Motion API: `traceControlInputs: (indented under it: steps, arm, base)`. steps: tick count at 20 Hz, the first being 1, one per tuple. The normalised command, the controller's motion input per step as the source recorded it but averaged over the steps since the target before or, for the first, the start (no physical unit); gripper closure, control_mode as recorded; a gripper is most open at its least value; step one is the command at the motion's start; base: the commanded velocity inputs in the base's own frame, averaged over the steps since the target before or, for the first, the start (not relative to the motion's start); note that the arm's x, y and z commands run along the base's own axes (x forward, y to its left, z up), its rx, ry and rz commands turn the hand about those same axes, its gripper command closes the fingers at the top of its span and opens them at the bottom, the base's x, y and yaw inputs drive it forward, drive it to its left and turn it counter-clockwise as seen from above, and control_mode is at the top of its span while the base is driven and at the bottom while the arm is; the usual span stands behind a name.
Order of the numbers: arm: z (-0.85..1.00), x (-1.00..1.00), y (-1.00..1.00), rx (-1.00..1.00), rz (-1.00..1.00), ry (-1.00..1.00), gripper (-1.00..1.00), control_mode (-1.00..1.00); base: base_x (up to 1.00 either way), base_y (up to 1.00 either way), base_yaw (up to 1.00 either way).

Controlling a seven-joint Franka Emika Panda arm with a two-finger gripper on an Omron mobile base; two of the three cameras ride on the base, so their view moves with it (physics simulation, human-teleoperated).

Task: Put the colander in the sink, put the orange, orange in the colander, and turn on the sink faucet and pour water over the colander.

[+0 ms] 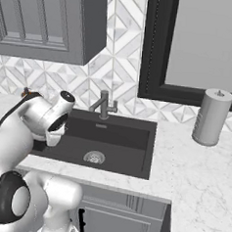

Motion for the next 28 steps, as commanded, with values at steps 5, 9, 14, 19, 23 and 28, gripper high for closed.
traceControlInputs:
  steps: [5,9,14,19,23,28]
  arm:
    - [-0.07,-0.09,-0.89,-0.08,0.00,0.00,1.00,-1.00]
    - [-0.14,-0.09,-0.87,-0.10,0.00,0.00,1.00,-1.00]
    - [-0.02,0.00,-0.70,-0.12,0.00,0.00,1.00,-1.00]
    - [0.00,0.05,-0.64,-0.06,0.01,0.00,1.00,-1.00]
    - [0.00,0.47,-0.37,0.00,0.06,0.02,1.00,-1.00]
    - [-0.23,0.40,-0.34,-0.01,0.11,0.00,1.00,-1.00]
  base:
    - [0.00,0.00,0.00]
    - [0.00,0.00,0.00]
    - [0.00,0.00,0.00]
    - [0.00,0.00,0.00]
    - [0.00,0.00,0.00]
    - [0.00,0.00,0.00]
